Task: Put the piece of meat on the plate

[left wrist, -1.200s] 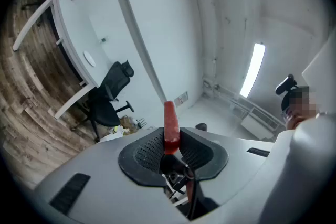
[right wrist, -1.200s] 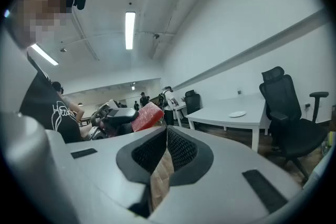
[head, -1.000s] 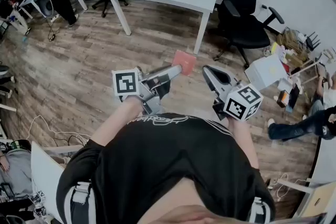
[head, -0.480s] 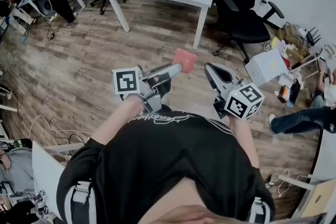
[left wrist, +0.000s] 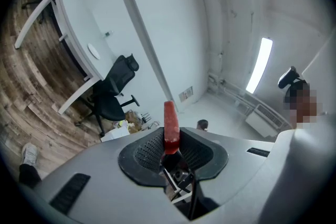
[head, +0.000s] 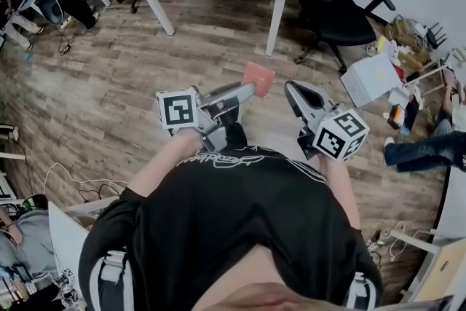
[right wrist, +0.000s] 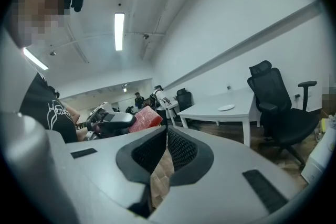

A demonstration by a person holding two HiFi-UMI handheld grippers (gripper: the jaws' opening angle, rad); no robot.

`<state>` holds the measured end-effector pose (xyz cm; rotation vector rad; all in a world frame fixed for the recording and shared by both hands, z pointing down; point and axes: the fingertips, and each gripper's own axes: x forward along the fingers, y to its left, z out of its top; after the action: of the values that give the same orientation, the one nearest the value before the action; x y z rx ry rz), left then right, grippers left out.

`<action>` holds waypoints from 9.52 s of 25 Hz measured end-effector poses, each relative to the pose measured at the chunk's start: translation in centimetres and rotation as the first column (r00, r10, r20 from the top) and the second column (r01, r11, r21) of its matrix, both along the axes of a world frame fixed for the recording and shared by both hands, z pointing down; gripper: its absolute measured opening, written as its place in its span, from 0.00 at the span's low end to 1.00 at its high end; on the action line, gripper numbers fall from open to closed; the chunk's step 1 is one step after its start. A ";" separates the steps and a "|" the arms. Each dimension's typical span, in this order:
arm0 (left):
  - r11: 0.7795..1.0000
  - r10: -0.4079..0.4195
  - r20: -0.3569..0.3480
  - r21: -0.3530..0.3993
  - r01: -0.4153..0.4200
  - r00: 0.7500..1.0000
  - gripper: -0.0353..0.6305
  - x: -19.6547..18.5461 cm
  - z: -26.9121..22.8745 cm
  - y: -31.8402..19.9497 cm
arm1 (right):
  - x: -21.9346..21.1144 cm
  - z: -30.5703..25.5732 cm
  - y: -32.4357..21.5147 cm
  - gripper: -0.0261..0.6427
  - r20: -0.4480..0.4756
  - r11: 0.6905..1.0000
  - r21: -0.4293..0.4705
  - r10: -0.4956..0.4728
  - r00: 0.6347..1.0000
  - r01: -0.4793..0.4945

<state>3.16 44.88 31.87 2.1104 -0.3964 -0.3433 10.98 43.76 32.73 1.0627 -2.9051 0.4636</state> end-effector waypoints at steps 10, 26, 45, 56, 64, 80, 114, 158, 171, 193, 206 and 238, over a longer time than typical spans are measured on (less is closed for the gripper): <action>1.000 -0.013 0.055 -0.026 0.014 0.998 0.19 -1.3 3.2 -7.1 | -1.5 2.1 -7.2 0.05 -0.019 0.999 -0.049 -0.023 1.000 0.022; 0.999 0.028 0.060 -0.031 -0.026 0.998 0.19 -5.5 3.3 -30.9 | -5.6 4.3 -30.4 0.05 -0.039 0.982 -0.189 0.012 0.999 -0.019; 0.997 0.058 0.043 -0.043 -0.057 0.997 0.19 -9.9 4.3 -49.4 | -9.9 3.7 -49.1 0.05 -0.111 0.989 -0.134 0.052 0.992 -0.067; 0.997 0.031 0.063 -0.071 -0.027 0.998 0.19 -8.8 5.8 -56.1 | -9.2 4.6 -55.8 0.05 -0.121 0.993 -0.117 -0.001 0.993 -0.013; 0.994 0.013 0.088 -0.107 -0.003 0.996 0.19 -7.6 6.7 -64.9 | -8.3 5.4 -65.4 0.05 -0.104 0.988 -0.155 -0.030 0.994 0.014; 0.987 0.023 0.145 -0.159 0.001 0.989 0.19 -3.4 9.9 -75.5 | -4.6 8.5 -76.6 0.05 -0.082 0.973 -0.227 -0.053 0.995 0.033; 0.959 0.032 0.368 -0.274 0.075 0.929 0.19 -1.5 19.8 -81.3 | -1.2 16.7 -80.8 0.05 -0.074 0.921 -0.390 -0.007 0.997 -0.022; 0.983 -0.010 0.774 -0.109 0.149 0.633 0.34 -5.4 23.5 -81.0 | -5.4 16.0 -83.2 0.05 -0.024 0.913 -0.393 -0.127 0.992 0.108; 0.994 -0.076 0.755 0.009 0.105 0.651 0.34 -5.1 19.3 -81.6 | -4.1 15.2 -82.6 0.05 -0.051 0.925 -0.368 -0.120 0.992 0.093; 0.926 -0.194 0.530 0.377 -0.024 0.826 0.06 -10.6 1.4 -70.6 | -11.1 2.3 -69.9 0.05 -0.110 0.993 -0.115 -0.044 0.993 0.031; 0.900 -0.189 0.504 0.433 -0.058 0.843 0.06 -15.8 0.2 -60.8 | -16.1 -0.3 -59.0 0.05 -0.110 0.999 -0.040 0.006 0.994 -0.010; 0.917 -0.056 0.497 0.368 -0.152 0.866 0.06 -16.3 2.9 -52.7 | -17.5 3.4 -50.2 0.05 -0.154 0.987 -0.118 0.091 0.984 -0.110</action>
<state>-13.11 -7.86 34.78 2.6046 -0.6116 0.1891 -6.54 -6.39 36.11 1.1751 -2.6648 0.5378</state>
